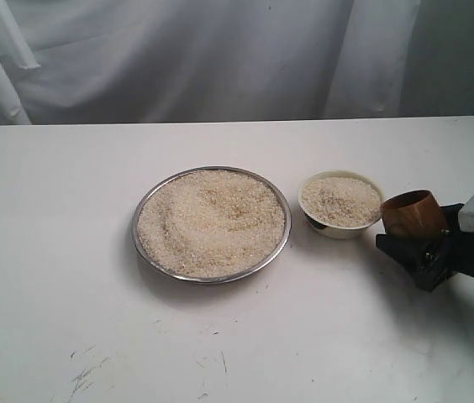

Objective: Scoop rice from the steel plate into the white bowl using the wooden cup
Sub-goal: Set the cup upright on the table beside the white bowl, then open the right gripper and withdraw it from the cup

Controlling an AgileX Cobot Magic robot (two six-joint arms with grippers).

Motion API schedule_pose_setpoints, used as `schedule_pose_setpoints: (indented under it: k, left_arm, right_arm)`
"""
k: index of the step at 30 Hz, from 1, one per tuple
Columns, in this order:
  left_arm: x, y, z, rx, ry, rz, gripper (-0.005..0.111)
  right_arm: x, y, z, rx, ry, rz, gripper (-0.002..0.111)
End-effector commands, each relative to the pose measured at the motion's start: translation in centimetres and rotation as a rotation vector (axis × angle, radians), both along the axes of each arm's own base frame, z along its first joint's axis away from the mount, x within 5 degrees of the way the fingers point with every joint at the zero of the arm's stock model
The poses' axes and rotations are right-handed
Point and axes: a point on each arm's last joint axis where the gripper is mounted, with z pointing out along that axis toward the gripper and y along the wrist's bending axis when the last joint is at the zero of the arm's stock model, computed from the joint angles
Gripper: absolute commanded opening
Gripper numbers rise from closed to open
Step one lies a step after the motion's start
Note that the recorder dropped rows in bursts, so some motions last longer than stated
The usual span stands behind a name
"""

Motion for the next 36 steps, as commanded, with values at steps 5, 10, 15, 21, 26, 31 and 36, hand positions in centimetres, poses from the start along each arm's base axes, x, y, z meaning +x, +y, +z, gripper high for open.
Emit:
schedule_pose_setpoints:
  k: [5, 10, 15, 21, 26, 31, 36]
  left_arm:
    - [0.0, 0.0, -0.1, -0.004, -0.007, -0.001, 0.0]
    - [0.0, 0.0, -0.1, -0.004, -0.007, -0.001, 0.0]
    - [0.0, 0.0, -0.1, -0.004, -0.007, -0.001, 0.0]
    - [0.0, 0.0, -0.1, -0.004, -0.007, -0.001, 0.0]
    - [0.0, 0.0, -0.1, -0.004, -0.007, -0.001, 0.0]
    - [0.0, 0.0, -0.1, -0.004, -0.007, -0.001, 0.0]
    - [0.0, 0.0, -0.1, -0.004, -0.007, -0.001, 0.0]
  right_arm:
    - [-0.2, 0.5, 0.2, 0.015, -0.004, 0.046, 0.064]
    - [-0.2, 1.0, 0.2, 0.023, 0.003, 0.048, 0.064]
    - [-0.2, 1.1, 0.2, 0.031, 0.014, 0.047, 0.072]
    - [-0.2, 1.1, 0.2, 0.052, 0.043, 0.039, 0.08]
    - [-0.3, 1.1, 0.2, 0.058, 0.052, 0.037, 0.081]
    - [-0.9, 1.1, -0.1, 0.052, 0.061, 0.01, 0.081]
    - [-1.7, 1.0, 0.2, 0.04, 0.053, 0.002, 0.081]
